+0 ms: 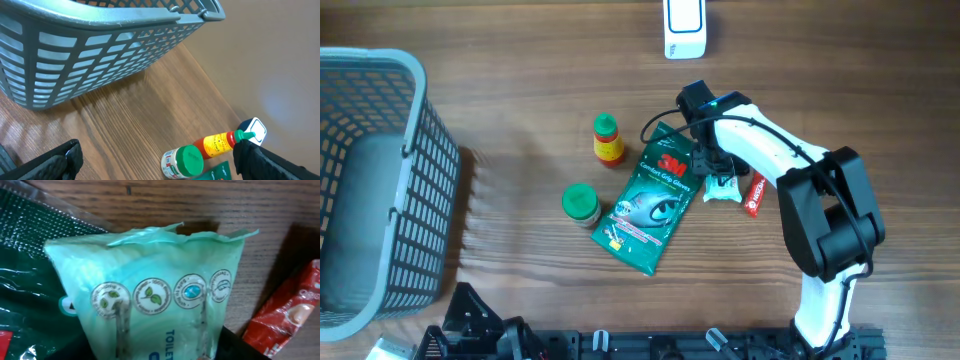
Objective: Scan the item barcode
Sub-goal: 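Lower the right gripper onto the Zappy wipes pack and grasp it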
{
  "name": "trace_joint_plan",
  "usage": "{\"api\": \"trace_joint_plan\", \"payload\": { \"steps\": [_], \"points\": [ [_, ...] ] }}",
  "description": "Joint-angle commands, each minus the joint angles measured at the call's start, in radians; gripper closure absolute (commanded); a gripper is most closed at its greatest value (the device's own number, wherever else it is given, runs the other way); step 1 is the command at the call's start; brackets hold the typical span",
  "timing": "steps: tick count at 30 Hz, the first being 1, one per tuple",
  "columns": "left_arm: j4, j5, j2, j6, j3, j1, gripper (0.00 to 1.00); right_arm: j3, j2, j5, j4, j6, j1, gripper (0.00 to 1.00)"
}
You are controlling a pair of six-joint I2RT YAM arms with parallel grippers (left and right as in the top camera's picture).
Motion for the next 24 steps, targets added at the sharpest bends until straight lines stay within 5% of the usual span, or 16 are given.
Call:
{"api": "trace_joint_plan", "payload": {
  "steps": [1,11,13,14,20,24],
  "points": [
    [0.003,0.002,-0.008,-0.001,0.000,-0.003,0.00,-0.035,0.026,0.024,-0.066,0.012,0.002,0.36],
    [0.003,0.002,-0.008,-0.001,0.000,-0.003,0.00,0.041,-0.098,-0.008,-0.234,0.037,0.003,0.06],
    [0.003,0.002,-0.008,-0.001,0.000,-0.003,0.00,0.025,-0.102,-0.004,-0.207,0.055,0.009,0.11],
    [0.003,0.002,-0.008,-0.001,0.000,-0.004,0.00,-0.009,-0.102,-0.004,-0.187,0.056,0.024,0.22],
    [0.003,0.002,-0.008,-0.001,0.000,-0.003,0.00,-0.184,-0.100,0.158,0.011,0.056,0.114,0.33],
    [0.003,0.002,-0.008,-0.001,0.000,-0.003,0.00,-0.269,-0.100,0.190,0.092,0.055,0.114,0.49]
  ]
}}
